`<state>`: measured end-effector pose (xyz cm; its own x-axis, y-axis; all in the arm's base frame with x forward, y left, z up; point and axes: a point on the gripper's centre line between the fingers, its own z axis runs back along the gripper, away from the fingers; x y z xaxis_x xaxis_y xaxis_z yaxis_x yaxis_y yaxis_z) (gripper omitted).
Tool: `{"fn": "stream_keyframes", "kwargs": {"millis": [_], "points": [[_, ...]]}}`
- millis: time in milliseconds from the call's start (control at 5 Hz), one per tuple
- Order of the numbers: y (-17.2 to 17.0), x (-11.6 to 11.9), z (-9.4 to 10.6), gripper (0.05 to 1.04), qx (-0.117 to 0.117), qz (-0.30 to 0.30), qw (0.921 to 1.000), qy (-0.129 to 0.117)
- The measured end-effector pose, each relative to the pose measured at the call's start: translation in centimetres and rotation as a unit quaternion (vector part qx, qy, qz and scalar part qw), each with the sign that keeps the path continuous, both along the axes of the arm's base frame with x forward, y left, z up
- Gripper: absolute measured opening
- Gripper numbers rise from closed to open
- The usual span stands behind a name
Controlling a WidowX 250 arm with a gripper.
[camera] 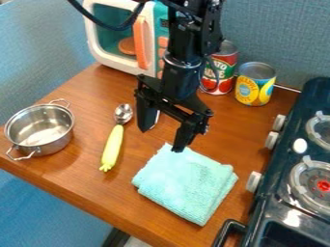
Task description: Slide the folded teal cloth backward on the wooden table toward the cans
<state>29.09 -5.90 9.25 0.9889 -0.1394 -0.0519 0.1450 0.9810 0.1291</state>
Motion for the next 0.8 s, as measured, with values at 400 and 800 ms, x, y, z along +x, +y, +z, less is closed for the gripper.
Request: {"fn": "stream_keyframes", "kwargs": {"millis": [400, 800], "points": [[-0.8, -0.7, -2.7, 1.001, -0.031, -0.067, 0.9967, 0.033], [-1.4, -1.1, -7.6, 1.001, -0.043, -0.095, 0.9885, 0.109]]}}
